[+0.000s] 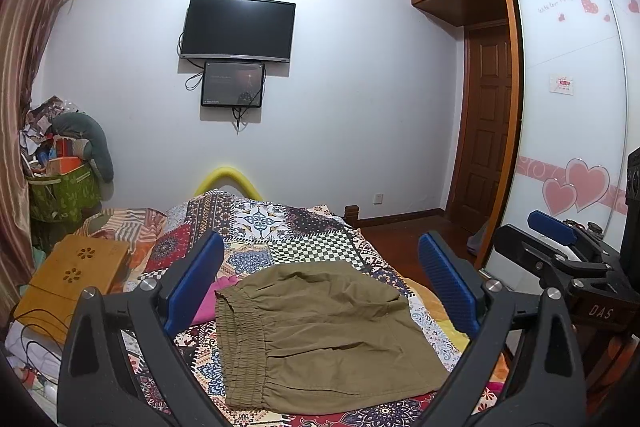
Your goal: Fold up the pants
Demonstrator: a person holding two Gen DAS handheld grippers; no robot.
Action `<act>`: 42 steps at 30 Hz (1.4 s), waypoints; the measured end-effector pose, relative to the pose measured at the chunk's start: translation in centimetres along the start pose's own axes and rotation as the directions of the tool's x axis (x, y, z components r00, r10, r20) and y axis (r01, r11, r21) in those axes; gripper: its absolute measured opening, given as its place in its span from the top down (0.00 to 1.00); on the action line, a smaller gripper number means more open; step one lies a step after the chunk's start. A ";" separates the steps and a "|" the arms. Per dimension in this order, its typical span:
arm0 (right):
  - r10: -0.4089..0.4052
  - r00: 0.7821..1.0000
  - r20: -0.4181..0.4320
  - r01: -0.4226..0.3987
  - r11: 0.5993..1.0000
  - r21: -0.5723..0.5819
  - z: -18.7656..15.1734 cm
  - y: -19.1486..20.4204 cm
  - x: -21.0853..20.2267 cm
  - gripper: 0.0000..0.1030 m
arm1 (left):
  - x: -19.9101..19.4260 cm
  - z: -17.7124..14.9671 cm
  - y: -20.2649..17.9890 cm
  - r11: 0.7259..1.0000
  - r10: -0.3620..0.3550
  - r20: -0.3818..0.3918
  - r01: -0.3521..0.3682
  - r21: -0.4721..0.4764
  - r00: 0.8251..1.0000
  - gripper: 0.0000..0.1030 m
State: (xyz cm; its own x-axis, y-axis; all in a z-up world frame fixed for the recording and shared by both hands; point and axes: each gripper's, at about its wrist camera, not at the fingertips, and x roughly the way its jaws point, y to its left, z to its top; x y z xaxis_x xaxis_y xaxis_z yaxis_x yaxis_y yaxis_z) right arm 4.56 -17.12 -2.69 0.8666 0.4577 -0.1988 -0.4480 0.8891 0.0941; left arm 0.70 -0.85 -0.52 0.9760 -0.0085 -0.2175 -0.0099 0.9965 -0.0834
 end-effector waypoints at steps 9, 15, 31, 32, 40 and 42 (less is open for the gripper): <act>0.000 1.000 -0.001 0.000 1.000 -0.001 0.0 0.0 0.0 0.00 | 0.0 0.0 -0.1 1.000 0.001 0.001 -0.001 0.000 1.000 0.03; -0.001 1.000 -0.001 0.001 1.000 -0.001 0.0 0.0 0.0 0.00 | 0.2 0.0 -0.1 1.000 -0.003 -0.004 0.003 -0.005 1.000 0.03; -0.056 0.996 -0.063 0.053 0.998 -0.045 -1.6 -0.6 2.3 0.00 | 3.4 -1.3 1.2 1.000 0.015 -0.093 -0.015 -0.004 0.996 0.03; -0.068 0.995 -0.079 0.064 0.997 -0.048 -2.0 -0.9 2.8 0.00 | 4.0 -1.7 1.4 1.000 0.024 -0.107 -0.025 -0.005 0.994 0.03; -0.160 0.967 -0.197 0.143 0.985 -0.096 -4.9 -3.4 6.3 0.00 | 9.4 -4.5 4.2 0.993 0.110 -0.225 -0.115 -0.010 0.968 0.03; -0.176 0.956 -0.235 0.157 0.983 -0.098 -5.8 -4.1 7.1 0.00 | 10.9 -5.5 4.9 0.991 0.129 -0.263 -0.133 0.000 0.956 0.03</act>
State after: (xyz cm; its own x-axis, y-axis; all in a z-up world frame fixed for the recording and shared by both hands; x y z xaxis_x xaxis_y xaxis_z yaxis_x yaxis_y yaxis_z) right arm 11.29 -17.59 -10.10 0.8555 0.2791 -0.4362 -0.3256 0.9449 -0.0339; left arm 10.10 3.45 -8.70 0.8747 0.0983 -0.4745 -0.1399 0.9887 -0.0532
